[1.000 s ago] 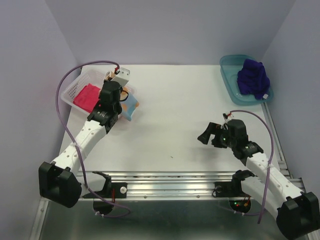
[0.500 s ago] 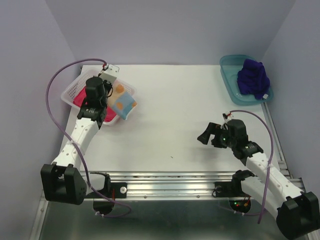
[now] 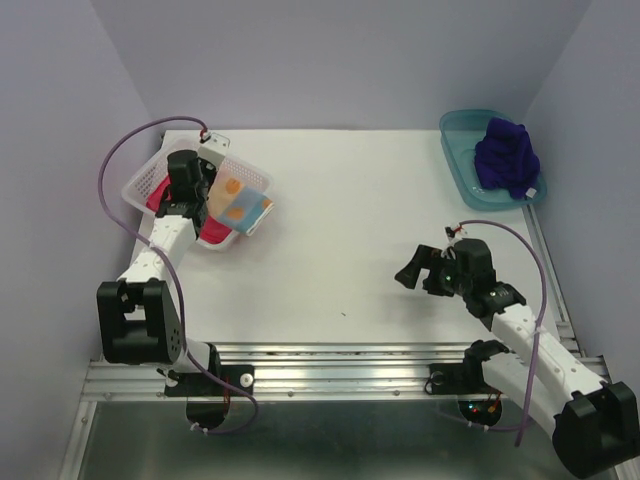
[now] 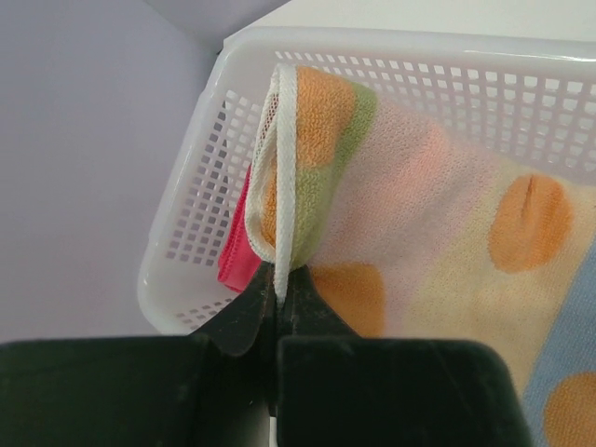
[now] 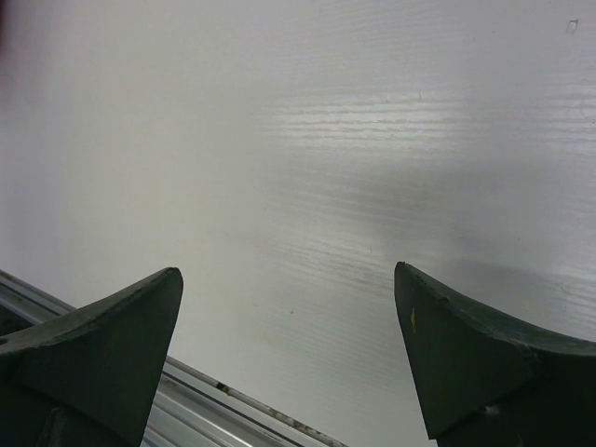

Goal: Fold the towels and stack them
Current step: Neatly place the folded towel into the bin

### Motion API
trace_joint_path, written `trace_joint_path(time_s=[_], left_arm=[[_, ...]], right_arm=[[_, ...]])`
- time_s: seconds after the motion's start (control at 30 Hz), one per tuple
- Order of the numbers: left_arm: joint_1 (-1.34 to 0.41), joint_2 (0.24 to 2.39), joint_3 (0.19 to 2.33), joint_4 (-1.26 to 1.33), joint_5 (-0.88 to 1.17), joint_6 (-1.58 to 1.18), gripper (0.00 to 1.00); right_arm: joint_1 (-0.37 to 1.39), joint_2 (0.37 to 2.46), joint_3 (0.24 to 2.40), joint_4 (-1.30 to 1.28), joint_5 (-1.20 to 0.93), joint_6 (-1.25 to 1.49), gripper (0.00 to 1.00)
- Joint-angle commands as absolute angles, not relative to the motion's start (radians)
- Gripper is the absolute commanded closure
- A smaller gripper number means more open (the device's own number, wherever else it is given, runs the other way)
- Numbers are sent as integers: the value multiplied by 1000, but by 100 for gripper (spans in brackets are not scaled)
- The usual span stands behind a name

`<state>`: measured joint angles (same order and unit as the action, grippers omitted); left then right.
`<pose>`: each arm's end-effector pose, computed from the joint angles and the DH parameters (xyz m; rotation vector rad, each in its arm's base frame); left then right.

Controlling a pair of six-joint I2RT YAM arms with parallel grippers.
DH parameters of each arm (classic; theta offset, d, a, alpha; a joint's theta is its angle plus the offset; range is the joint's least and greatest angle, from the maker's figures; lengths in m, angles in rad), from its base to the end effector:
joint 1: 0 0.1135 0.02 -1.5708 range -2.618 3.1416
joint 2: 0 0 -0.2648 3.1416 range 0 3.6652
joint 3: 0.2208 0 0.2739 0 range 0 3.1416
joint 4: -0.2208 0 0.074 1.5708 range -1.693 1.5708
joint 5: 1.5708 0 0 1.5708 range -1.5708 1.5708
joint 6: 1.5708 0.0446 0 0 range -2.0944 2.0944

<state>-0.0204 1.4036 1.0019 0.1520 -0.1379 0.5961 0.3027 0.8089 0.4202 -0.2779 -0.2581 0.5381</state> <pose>0.3599 -0.0012 0.2961 0.4662 1.7909 0.5300 0.1869 0.0703 0.1869 0.1268 2.3137 0.7323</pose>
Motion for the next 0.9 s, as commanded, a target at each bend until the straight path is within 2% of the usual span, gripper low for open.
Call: trace_joint_path(time_s=[0.0, 0.37, 0.87], left_arm=[[21, 1419, 1089, 206, -80, 627, 100], [84, 1529, 1141, 175, -6, 689, 100], [146, 1634, 1227, 124, 35, 732, 100]], right_arm=[[311, 824, 442, -253, -235, 528, 0], [311, 907, 474, -299, -193, 528, 0], [311, 908, 486, -331, -146, 537, 0]])
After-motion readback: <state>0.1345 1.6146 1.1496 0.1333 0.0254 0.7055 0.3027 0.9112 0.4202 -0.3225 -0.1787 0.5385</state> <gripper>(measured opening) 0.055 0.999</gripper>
